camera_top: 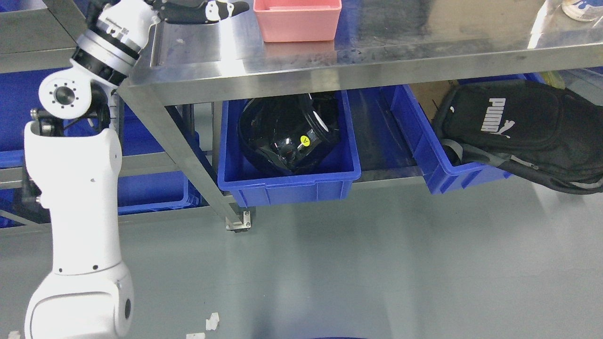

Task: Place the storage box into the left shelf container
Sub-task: 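Raise the left hand up toward the pink box on the shelf top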

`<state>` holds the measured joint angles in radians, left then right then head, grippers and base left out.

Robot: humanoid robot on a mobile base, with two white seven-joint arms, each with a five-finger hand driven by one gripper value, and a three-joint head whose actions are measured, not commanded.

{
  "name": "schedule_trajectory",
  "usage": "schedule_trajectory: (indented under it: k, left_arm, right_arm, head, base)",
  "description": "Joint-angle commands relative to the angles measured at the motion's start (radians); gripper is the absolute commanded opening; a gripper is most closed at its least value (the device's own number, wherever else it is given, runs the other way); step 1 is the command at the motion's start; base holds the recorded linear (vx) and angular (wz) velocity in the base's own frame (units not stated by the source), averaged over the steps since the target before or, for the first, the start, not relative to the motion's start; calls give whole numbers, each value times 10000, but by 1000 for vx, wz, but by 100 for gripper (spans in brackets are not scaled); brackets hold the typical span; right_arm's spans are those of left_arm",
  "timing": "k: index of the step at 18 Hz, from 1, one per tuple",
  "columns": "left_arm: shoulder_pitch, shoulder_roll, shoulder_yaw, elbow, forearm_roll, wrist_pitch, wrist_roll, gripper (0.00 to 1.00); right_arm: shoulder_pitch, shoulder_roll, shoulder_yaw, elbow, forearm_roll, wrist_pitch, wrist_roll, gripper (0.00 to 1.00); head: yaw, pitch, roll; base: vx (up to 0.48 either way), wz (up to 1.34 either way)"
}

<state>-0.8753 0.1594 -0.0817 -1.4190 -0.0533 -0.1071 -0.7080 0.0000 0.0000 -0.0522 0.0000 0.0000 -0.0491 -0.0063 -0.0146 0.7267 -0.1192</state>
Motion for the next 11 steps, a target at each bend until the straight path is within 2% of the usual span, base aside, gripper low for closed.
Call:
schedule_trajectory:
  k: [1, 7, 11]
  left_arm:
    - [-1385, 692, -2694, 2102, -1932, -79, -973, 100]
    - [-1892, -350, -2834, 3020, -2749, -64, -1035, 99]
    - [-2780, -1302, -2849, 4630, -3378, 43, -1096, 98]
  right_arm:
    - [-46, -175, 0, -174, -215, -15, 33, 100]
    - [-46, -175, 0, -174, -215, 0, 48, 100]
    - [-46, -175, 0, -174, -215, 0, 48, 100]
  head:
    - [0, 0, 0]
    - [0, 0, 0]
    - [0, 0, 0]
  base:
    - [0, 0]
    - [0, 0]
    - [0, 0]
